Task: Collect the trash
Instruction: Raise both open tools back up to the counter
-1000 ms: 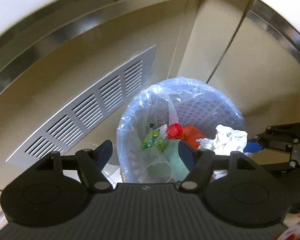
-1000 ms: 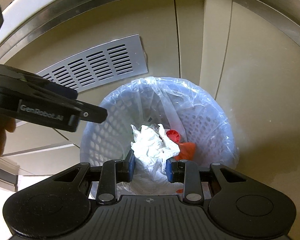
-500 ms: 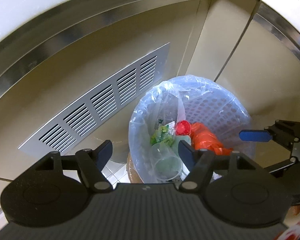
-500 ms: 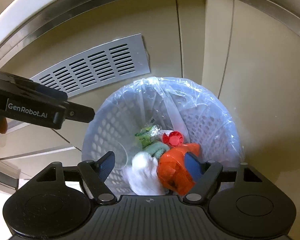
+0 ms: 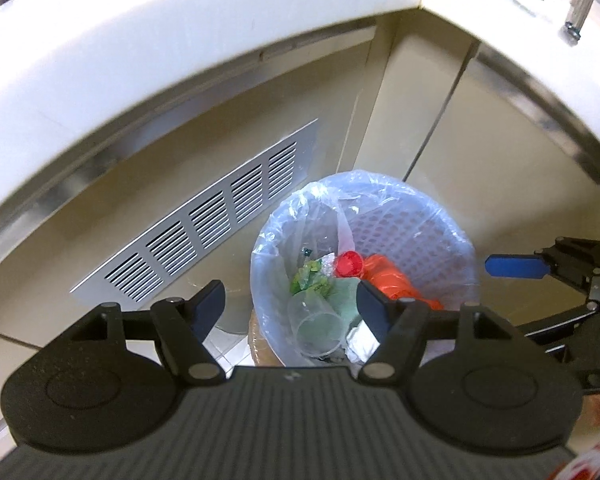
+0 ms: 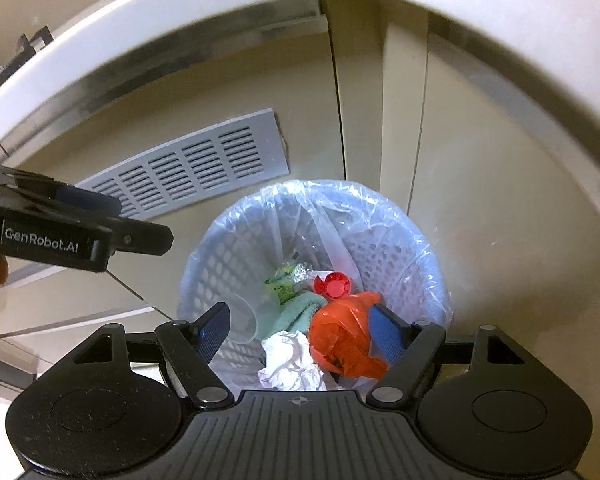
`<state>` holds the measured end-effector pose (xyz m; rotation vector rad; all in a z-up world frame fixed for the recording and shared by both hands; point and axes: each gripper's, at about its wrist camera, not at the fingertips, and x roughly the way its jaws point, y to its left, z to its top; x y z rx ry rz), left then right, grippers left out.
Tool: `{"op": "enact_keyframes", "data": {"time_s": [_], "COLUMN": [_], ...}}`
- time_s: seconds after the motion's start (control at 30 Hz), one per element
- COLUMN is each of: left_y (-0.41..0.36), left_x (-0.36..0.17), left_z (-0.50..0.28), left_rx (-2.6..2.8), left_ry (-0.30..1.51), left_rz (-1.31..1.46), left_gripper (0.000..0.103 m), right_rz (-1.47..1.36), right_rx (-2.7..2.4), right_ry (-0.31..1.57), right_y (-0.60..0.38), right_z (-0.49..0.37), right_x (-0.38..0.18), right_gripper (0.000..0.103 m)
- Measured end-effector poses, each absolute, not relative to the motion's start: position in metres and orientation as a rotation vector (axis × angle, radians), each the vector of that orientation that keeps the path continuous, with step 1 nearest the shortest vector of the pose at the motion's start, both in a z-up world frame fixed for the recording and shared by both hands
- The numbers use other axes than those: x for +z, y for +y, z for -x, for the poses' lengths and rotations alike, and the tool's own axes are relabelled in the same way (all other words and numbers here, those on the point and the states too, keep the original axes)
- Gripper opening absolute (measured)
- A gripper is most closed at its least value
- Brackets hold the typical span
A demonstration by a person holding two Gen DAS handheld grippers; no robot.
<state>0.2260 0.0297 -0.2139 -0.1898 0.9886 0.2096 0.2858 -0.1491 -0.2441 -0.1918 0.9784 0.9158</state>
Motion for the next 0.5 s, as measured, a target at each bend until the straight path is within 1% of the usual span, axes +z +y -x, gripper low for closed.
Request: {"op": "enact_keyframes", "data": {"time_s": [0.27,0.5], "left_y": [0.025,0.019], "left_x": [-0.176,-0.130], "left_z": [-0.205,-0.190], "left_rx": [0.212,0.196], "left_ry": [0.929,0.842], "left_rz": [0.208,0.203], "left_gripper": [0.069,0.069], "right_rz": [0.156,0.117], "right_rx": [0.910,0.911], "right_ry": [0.923,0.813], "right_y": [-0.161,-0.170], "right_z": [-0.270,-0.262], "right_x": [-0.196,-0.139], "right_gripper": [0.076,0.076]}}
